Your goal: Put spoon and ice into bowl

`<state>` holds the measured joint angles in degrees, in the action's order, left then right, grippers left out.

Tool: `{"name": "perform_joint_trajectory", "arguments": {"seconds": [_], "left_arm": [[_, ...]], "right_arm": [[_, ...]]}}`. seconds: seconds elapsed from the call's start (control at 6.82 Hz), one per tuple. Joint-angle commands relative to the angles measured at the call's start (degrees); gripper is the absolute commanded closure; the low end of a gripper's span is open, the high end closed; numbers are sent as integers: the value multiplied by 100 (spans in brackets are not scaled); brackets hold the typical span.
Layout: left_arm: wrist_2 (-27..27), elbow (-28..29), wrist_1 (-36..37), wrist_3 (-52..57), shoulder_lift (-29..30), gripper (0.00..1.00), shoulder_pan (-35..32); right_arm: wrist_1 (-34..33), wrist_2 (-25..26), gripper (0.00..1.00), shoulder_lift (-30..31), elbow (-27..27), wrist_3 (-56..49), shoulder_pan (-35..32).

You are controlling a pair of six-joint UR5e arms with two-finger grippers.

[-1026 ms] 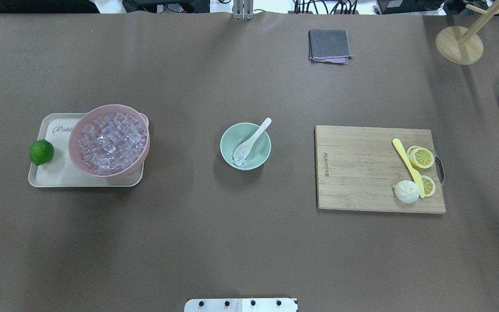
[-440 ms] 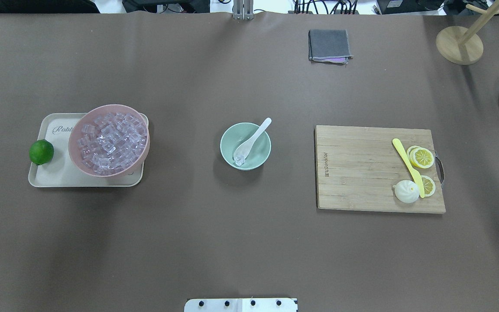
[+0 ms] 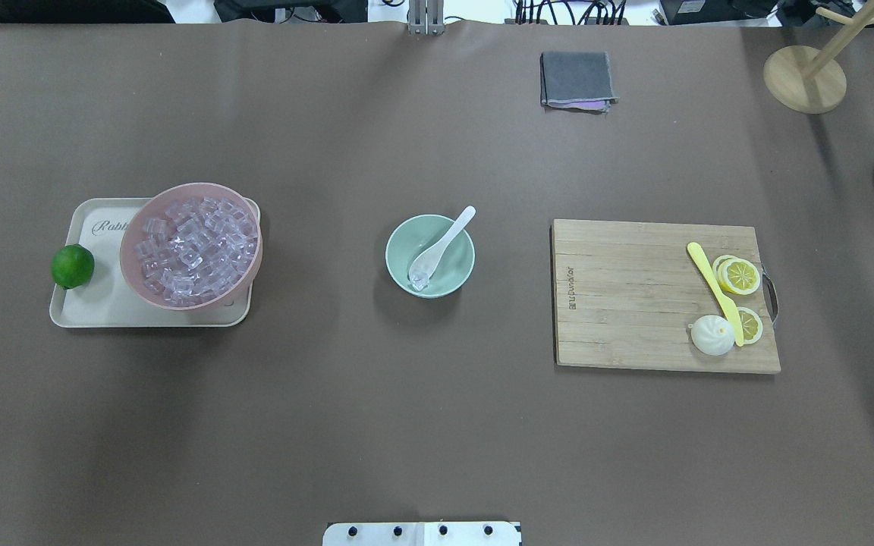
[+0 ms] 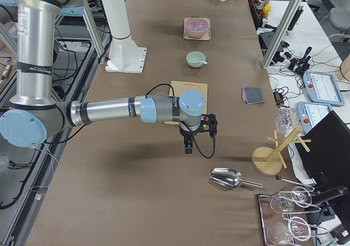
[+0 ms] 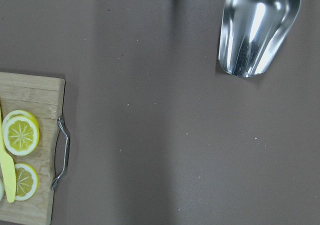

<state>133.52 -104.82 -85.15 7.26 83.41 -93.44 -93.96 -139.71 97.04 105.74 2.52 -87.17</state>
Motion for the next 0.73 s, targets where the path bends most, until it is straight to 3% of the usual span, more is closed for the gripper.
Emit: {"name": "perform_joint_trajectory", "arguments": {"seconds": [0.0,0.59], "left_arm": [[382,66,86,4,-62,2,-7],[482,225,25,4,-123,2,-7]], "right_arm": [[9,-65,0,16,-9,20,-116],[9,-39,0,34,-44,-41,-107]]}}
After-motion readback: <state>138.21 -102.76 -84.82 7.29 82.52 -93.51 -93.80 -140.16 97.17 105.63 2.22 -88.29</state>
